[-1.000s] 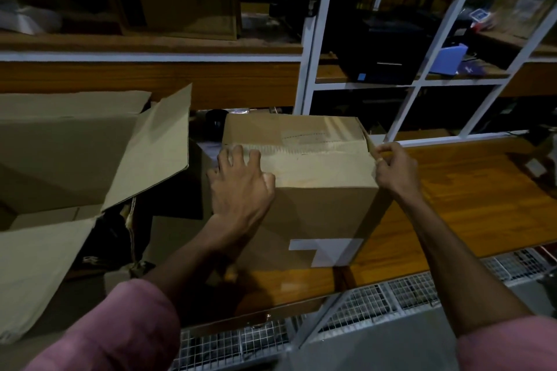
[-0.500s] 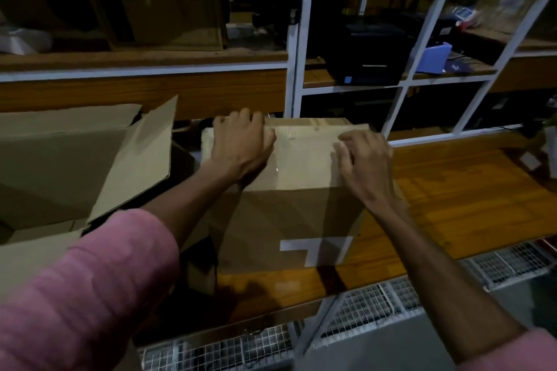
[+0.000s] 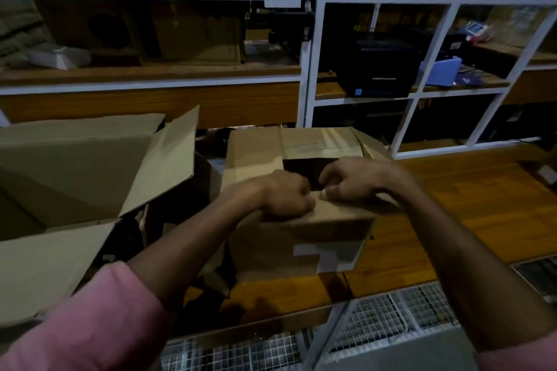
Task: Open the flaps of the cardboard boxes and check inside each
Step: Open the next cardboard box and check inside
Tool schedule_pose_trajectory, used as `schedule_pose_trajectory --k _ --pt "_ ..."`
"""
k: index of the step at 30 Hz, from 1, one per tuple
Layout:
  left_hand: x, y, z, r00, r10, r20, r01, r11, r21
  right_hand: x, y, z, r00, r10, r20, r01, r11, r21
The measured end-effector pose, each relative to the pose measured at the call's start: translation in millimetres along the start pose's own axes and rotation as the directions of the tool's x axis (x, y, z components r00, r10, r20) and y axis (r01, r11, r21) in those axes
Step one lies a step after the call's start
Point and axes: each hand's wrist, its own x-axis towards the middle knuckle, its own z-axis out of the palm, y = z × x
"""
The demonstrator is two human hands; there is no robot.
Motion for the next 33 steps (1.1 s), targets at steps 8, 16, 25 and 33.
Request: schedule_pose_trajectory --k 8,16,25,33 --pt "22 -4 60 0.902 0.215 -0.374 -0.179 0.975 0.129 18 12 82 0.886 -0.130 -0.445 0.021 0.970 -0.242" --pt "52 13 47 0.930 0.018 -0.367 -0.088 0.981 -0.172 20 14 88 0.878 -0.065 -0.475 -0.028 0.982 -0.186" --pt "41 -68 35 0.786 -0.216 -0.580 0.429 0.865 0.259 25 19 93 0.827 -0.120 -0.549 0.050 0.989 -0.141" --pt "30 -80 39 0.781 -0.213 -0.587 0.375 0.911 0.169 27 34 94 0.816 -0.145 -0.560 0.086 0.988 -0.131"
